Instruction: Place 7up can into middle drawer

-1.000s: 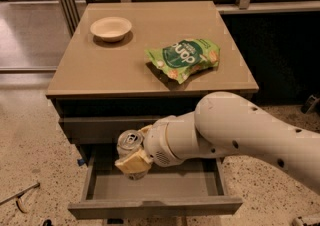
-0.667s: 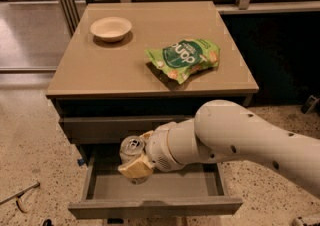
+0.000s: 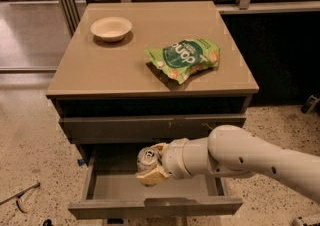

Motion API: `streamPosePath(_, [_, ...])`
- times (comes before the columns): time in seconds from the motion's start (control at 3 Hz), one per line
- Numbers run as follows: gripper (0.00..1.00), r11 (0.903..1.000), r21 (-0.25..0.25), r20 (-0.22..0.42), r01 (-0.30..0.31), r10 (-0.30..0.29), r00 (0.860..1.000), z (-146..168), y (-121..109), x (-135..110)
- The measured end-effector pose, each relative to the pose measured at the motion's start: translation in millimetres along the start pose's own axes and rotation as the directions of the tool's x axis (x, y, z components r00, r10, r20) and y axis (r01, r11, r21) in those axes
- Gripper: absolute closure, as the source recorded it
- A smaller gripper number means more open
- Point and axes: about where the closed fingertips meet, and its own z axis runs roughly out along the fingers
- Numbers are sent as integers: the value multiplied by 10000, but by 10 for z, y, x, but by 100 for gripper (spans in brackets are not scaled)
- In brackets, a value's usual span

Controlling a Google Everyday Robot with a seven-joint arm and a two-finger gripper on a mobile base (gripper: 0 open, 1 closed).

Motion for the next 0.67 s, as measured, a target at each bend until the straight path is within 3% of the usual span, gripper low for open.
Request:
streamPosePath(0.33, [100,9989,-469,254,77,-65,9997,183,39,221])
streamPosePath(0.67, [100,9989,-469,254,77,-65,9997,183,39,221])
